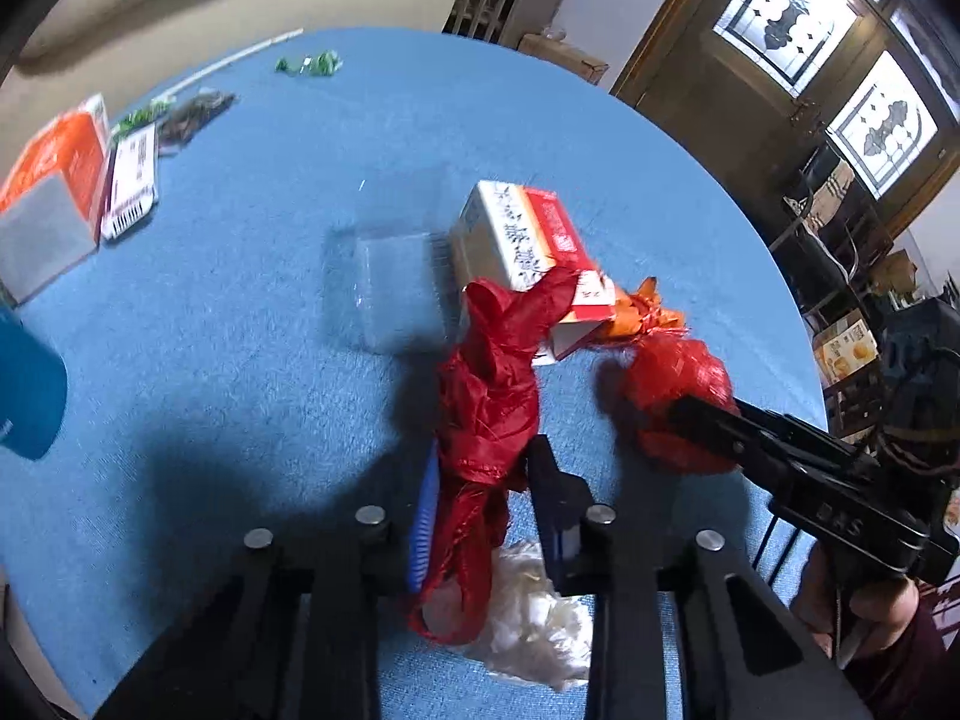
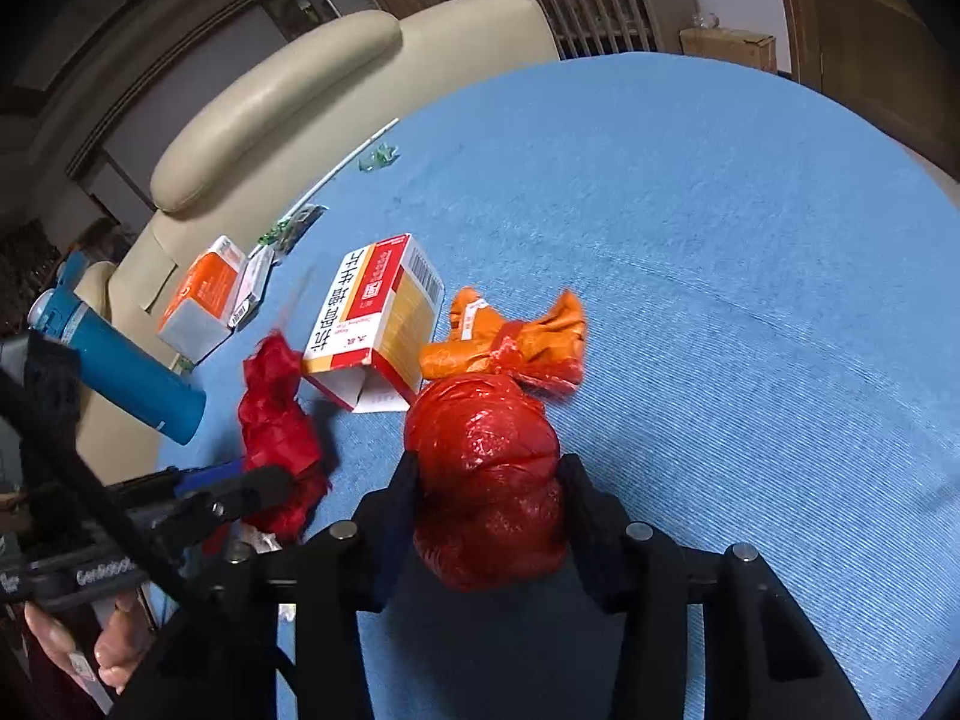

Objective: Collect trash
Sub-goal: 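Grasp the red cloth bag with the left tool while the right grasps the red plastic bag, then carry the red cloth bag and red plastic bag over the red wastebasket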

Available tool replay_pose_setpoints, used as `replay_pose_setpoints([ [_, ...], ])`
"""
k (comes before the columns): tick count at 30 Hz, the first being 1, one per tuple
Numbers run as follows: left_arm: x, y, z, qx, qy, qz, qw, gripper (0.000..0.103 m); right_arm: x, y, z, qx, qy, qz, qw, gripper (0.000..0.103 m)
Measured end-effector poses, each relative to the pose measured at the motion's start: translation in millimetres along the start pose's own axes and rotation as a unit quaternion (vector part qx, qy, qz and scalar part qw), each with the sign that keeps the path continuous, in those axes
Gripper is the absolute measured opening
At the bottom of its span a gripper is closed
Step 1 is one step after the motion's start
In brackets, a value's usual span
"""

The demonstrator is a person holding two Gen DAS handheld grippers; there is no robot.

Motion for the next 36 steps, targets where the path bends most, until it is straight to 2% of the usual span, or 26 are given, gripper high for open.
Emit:
replay_pose_setpoints([
  [5,17,-7,1,-0.009,-0.025,-0.017,0.9995,0.027,28,0,10,0.005,-0.020,-0.009,1.000,0.048],
  [13,90,-22,2,-0.035,-0.100,-0.060,0.9926,0.027,87,8,29,0.019,-0.077,-0.025,0.997,0.048],
  [20,143,-59,13,-0.061,-0.144,-0.051,0.9864,0.027,141,12,41,0.011,-0.126,-0.038,0.991,0.048],
  [28,158,-127,39,-0.123,-0.140,-0.013,0.9824,0.027,192,-13,65,-0.020,-0.163,-0.035,0.986,0.048],
  [36,137,-184,63,-0.172,-0.101,0.021,0.9797,0.027,229,-53,89,-0.047,-0.186,-0.004,0.981,0.048],
])
Point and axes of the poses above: each gripper's, at about its wrist camera, not at the fingertips, and x roughly against the way its jaws point, y to its left, z to its underside, the point moved 5 cm from there along -x, roughly the way its jaws point, and after that the axes turned 2 degrees about -x, right-handed, at the moved point
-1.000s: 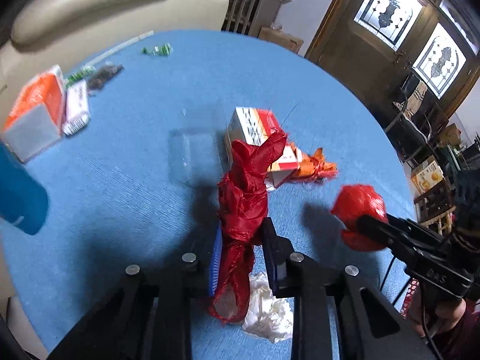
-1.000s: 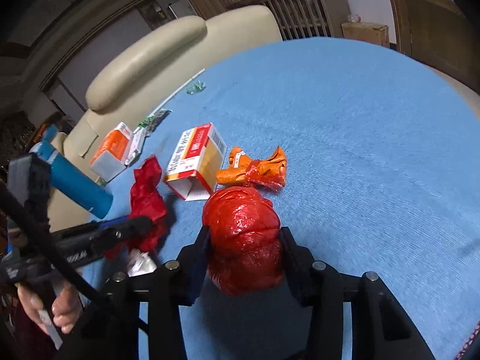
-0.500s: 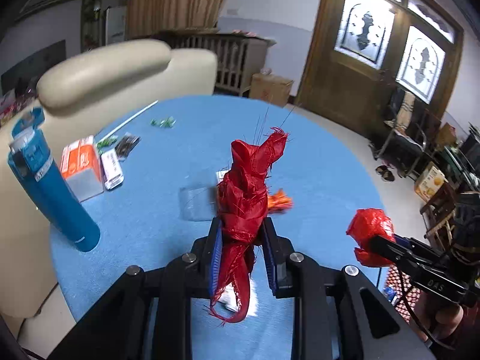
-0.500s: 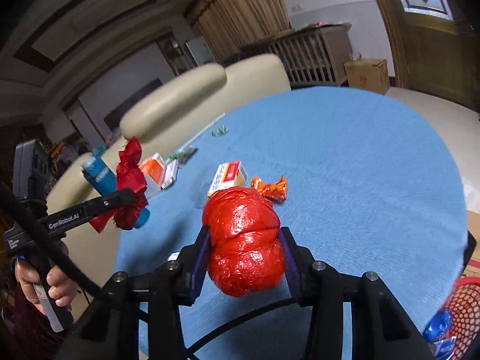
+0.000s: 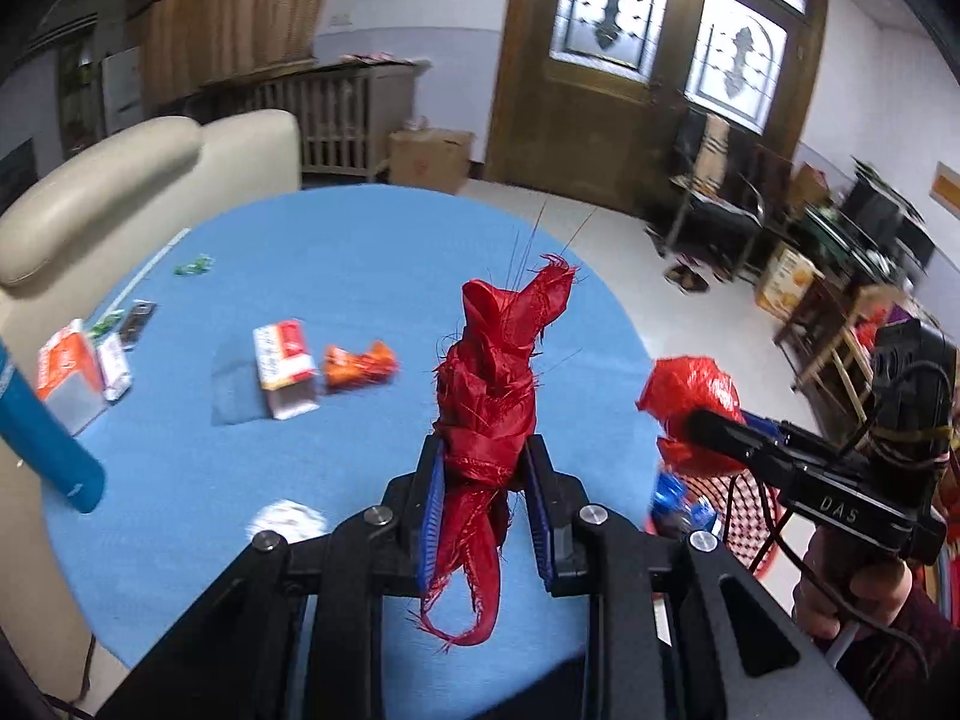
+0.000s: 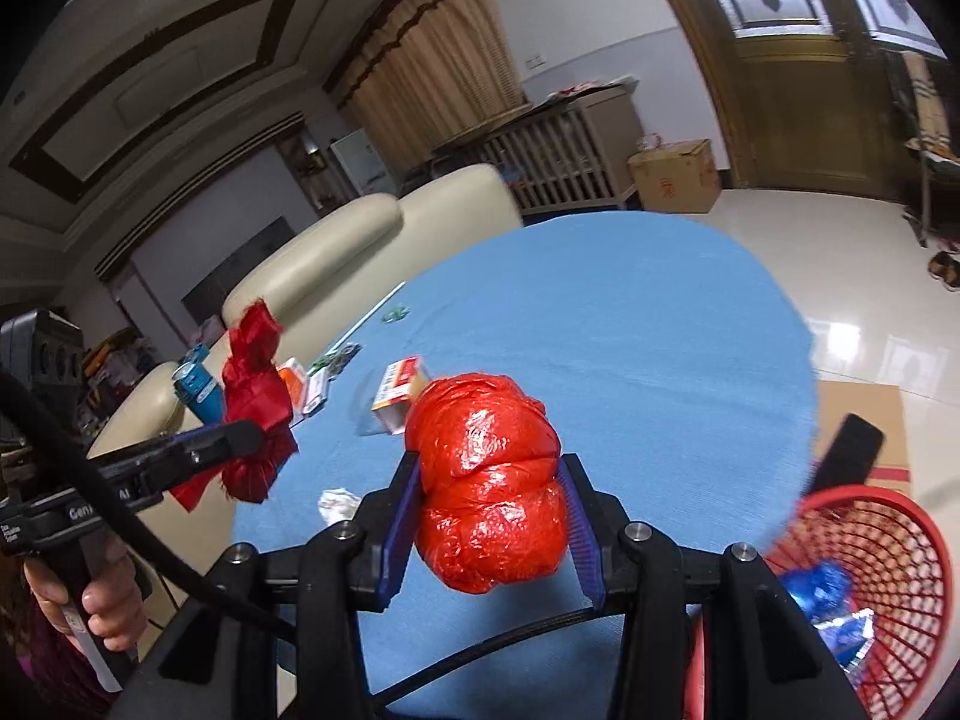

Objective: Collect trash
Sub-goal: 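Carry the red cloth bag and red plastic bag over the red wastebasket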

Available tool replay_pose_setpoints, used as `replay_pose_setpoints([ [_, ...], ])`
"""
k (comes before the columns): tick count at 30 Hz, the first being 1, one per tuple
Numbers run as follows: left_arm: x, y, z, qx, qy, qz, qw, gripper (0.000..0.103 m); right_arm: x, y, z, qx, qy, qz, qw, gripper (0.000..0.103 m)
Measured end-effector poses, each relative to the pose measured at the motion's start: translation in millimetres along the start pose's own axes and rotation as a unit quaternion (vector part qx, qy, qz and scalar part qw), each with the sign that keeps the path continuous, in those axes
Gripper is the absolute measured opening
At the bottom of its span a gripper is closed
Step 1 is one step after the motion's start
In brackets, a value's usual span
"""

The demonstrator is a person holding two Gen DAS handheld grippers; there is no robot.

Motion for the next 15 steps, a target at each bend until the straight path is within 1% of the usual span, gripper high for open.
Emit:
replay_pose_setpoints([
  [2,-8,-14,2,-0.008,0.012,0.012,0.9998,0.027,11,-14,3,-0.013,-0.005,0.007,1.000,0.048],
  [7,-20,-40,9,-0.025,0.033,0.025,0.9988,0.027,34,-45,13,-0.041,-0.011,0.025,0.999,0.048],
  [12,-28,-63,14,-0.039,0.046,0.037,0.9975,0.027,57,-71,22,-0.057,-0.016,0.042,0.997,0.048],
  [15,-33,-73,17,-0.049,0.052,0.030,0.9970,0.027,71,-84,29,-0.066,-0.021,0.051,0.996,0.048],
])
Point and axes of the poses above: each gripper's, at about its wrist camera, not at the fingertips, and x roughly against the way its jaws point, y to its left, z to its underside, the point moved 5 cm from there along -x, roughly the way its jaws point, and after that the axes turned 2 degrees about -x, right-handed, at the moved point
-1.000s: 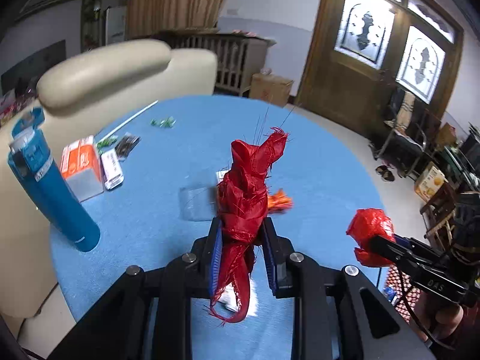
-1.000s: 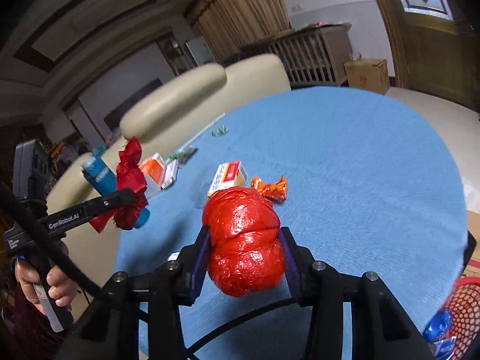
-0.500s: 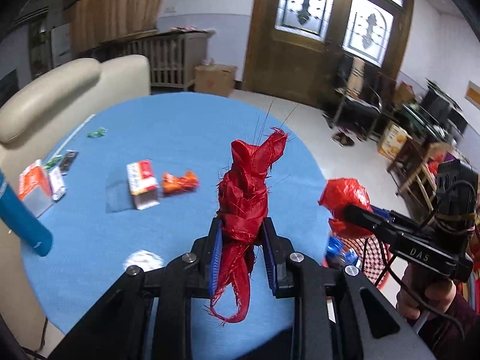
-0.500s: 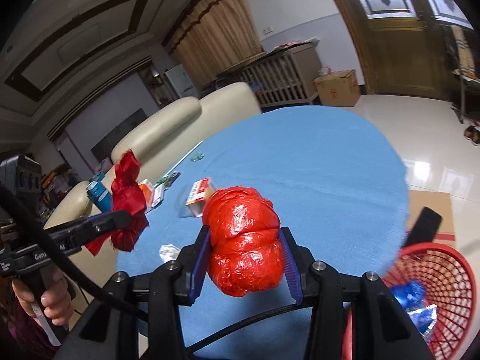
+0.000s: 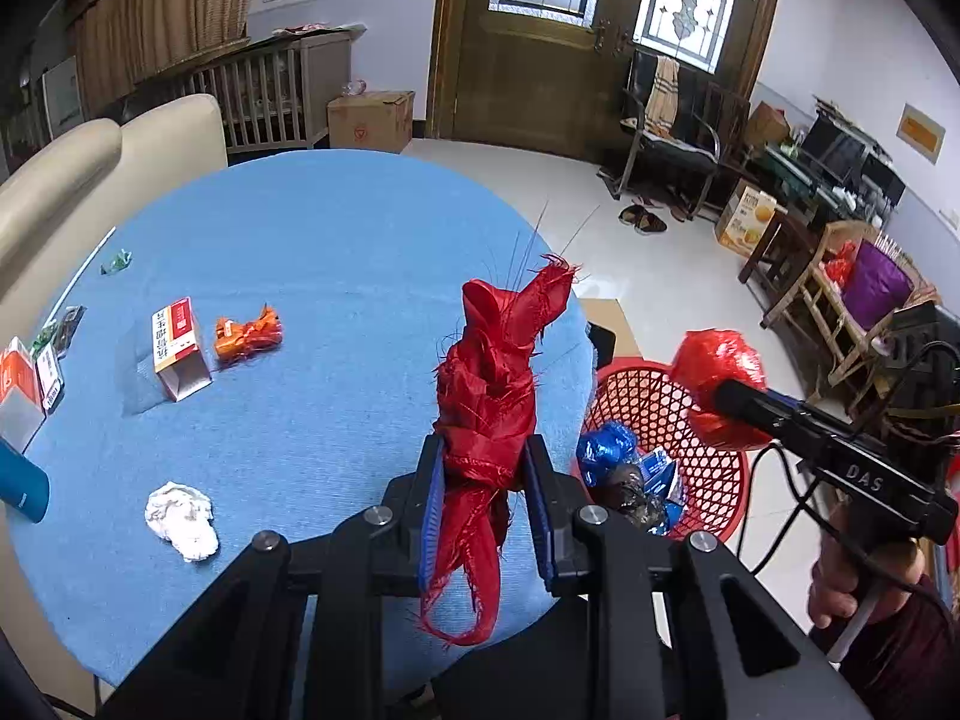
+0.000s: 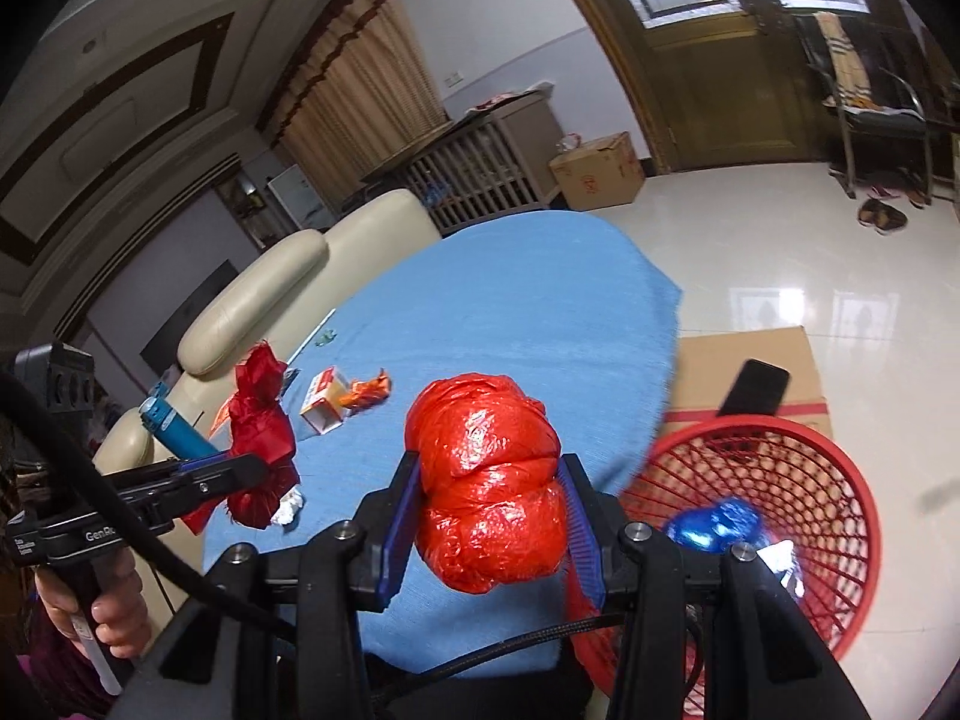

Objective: Collect trash
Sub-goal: 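Carry the red cloth bag and red plastic bag over the red wastebasket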

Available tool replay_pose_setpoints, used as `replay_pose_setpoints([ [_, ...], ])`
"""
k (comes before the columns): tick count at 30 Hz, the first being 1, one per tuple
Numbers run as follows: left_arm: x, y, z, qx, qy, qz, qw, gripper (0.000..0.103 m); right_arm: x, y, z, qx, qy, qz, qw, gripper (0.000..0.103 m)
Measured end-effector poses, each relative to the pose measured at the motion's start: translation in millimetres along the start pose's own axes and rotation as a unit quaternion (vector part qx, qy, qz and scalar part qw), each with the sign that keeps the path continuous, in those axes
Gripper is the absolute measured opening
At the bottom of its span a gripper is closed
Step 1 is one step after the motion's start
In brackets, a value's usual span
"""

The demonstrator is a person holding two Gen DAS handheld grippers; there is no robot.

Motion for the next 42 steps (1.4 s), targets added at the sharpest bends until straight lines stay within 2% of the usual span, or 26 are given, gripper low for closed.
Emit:
replay_pose_setpoints([
  [9,-10,-30,0,-0.029,0.007,-0.028,0.9992,0.027,20,-21,6,-0.010,-0.008,0.027,1.000,0.048],
  [24,-24,-79,-5,-0.090,0.020,-0.031,0.9952,0.027,49,-60,17,-0.044,-0.010,0.046,0.998,0.048],
  [42,-43,-132,-8,-0.167,0.029,-0.048,0.9843,0.027,61,-86,23,-0.085,-0.015,0.044,0.995,0.048],
])
Point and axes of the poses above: each gripper's, at about its wrist camera, not at the fingertips, and x roughly against the way its jaws point, y to its left, z to its underside, the point moved 5 cm from there along -x, roughly the way its jaws point, and after that the axes turned 2 degrees about -x, right-handed, at the moved point
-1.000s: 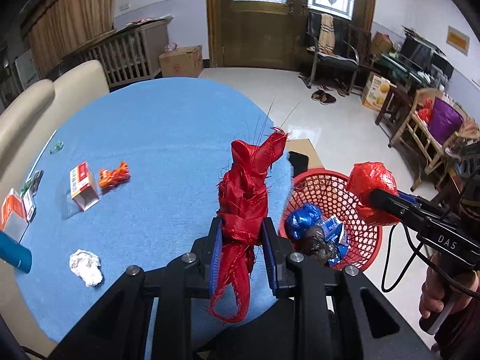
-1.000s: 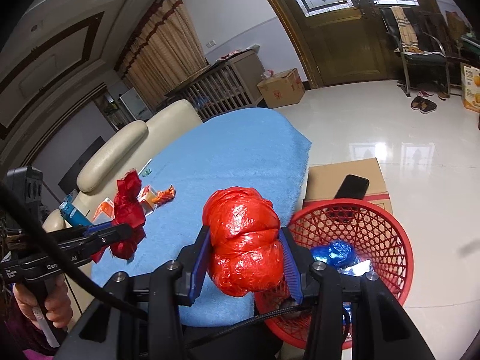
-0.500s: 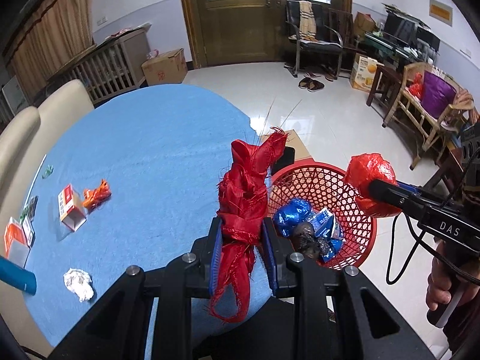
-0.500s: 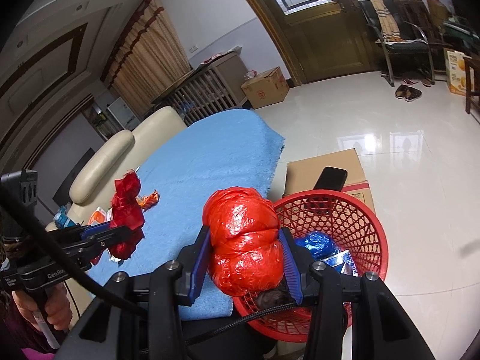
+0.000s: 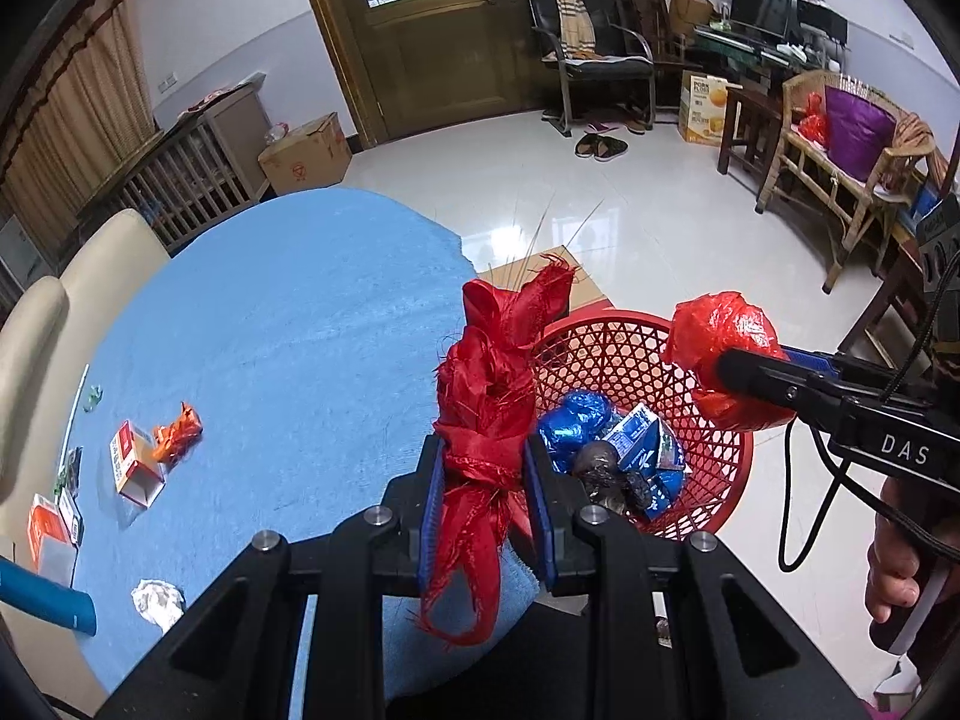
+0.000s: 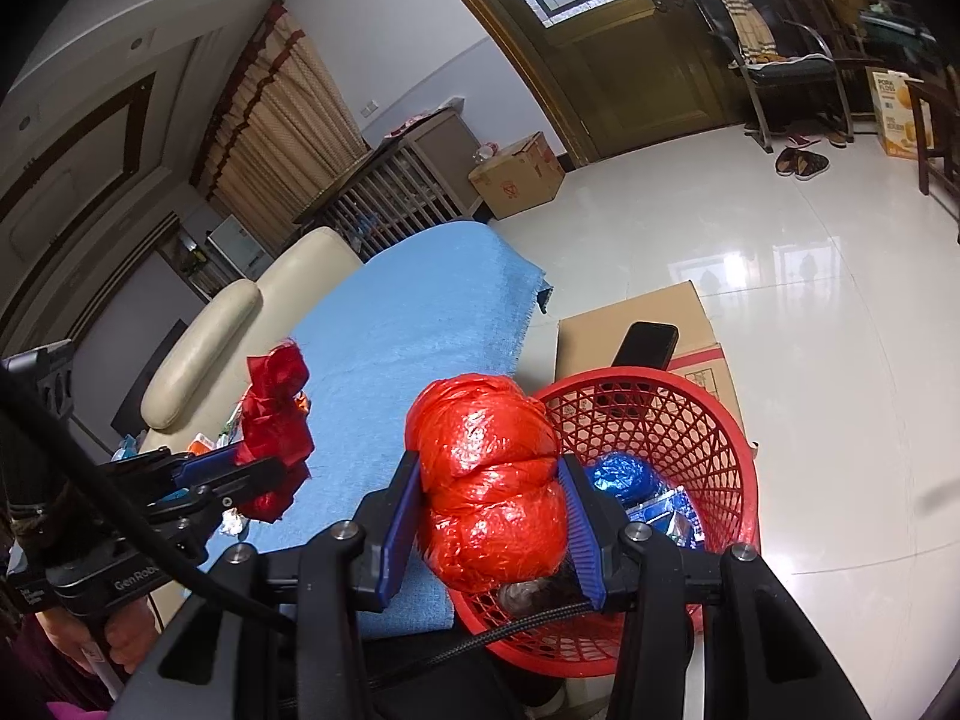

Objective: Collect trash
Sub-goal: 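Carry the red cloth bag and red plastic bag over the red wastebasket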

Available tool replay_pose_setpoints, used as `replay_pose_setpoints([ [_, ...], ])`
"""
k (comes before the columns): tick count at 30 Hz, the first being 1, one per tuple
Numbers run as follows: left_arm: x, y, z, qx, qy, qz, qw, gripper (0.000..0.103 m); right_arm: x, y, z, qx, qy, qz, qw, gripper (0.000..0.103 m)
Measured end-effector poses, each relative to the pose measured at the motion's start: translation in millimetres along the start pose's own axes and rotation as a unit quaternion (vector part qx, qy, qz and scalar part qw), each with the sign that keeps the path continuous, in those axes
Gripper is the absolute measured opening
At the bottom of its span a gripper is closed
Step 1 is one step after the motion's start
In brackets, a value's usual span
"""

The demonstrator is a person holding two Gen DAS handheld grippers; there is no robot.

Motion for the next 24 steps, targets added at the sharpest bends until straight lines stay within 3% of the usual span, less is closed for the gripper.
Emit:
replay_pose_setpoints([
  [10,-5,-11,-2,-0.017,0.005,-0.001,0.9998,0.027,1,-7,1,-0.014,0.003,-0.002,1.000,0.048],
  [24,-13,-11,15,-0.003,0.025,0.016,0.9996,0.027,-4,-3,3,-0.011,0.007,-0.005,1.000,0.048],
])
Point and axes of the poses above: each gripper's, at about its wrist camera, not at the fingertips, and x roughly against the way its jaws point, y to its left, z to its underside, the point moved 5 cm from there along -x, roughly the way its jaws point, and after that the axes turned 2 degrees about -x, right-handed, at the moved point
